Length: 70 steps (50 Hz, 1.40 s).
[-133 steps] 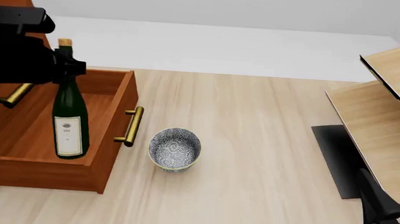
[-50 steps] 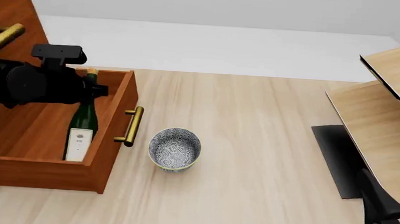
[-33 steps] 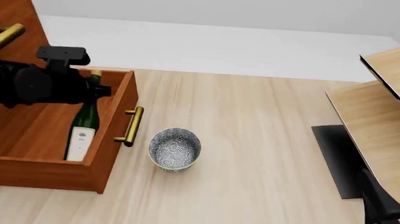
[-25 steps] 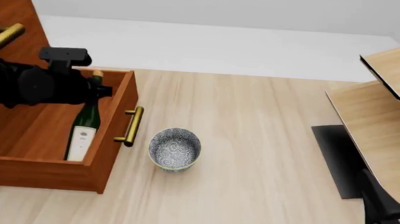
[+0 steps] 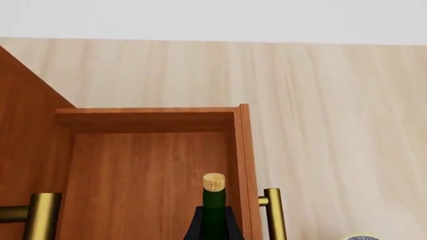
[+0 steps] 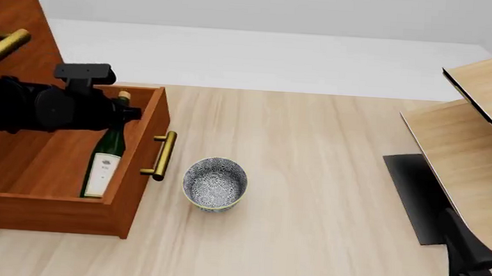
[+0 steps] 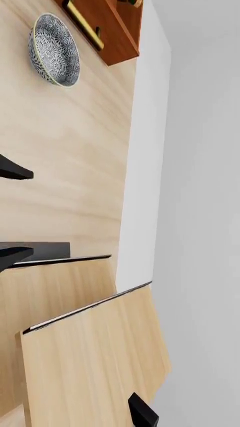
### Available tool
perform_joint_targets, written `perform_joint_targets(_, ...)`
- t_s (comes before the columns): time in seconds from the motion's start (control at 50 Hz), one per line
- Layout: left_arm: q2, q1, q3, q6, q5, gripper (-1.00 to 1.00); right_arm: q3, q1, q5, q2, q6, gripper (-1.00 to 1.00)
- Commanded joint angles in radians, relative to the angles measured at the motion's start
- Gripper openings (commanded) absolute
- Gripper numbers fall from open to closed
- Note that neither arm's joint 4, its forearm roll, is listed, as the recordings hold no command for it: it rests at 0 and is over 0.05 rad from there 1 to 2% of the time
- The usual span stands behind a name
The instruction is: Put the wine bottle in the bottom drawer of the cabinet.
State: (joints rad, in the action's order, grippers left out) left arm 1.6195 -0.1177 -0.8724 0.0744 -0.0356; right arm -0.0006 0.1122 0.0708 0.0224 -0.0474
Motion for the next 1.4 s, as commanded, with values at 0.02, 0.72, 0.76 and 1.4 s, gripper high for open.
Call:
perform_joint_targets(0.02, 0.038, -0.001, 0.04, 0.0, 0.005, -1.0, 0.0, -0.001, 0.0, 0.002, 0.0, 1.0)
perform_joint_targets(0.72, 0.061, 0.005, 0.049, 0.011, 0.032, -1.0, 0.0, 0.0, 0.002, 0.001, 0.001, 1.0)
perform_joint_targets(0.76, 0.063, 0.004, 0.052, 0.013, 0.033, -1.0, 0.0, 0.0, 0.001, 0.002, 0.001, 1.0)
perform_joint_targets(1.4, 0.057, -0.012, 0.073, 0.013, 0.052, -1.0, 0.0, 0.002, 0.006, -0.001, 0.002, 1.0)
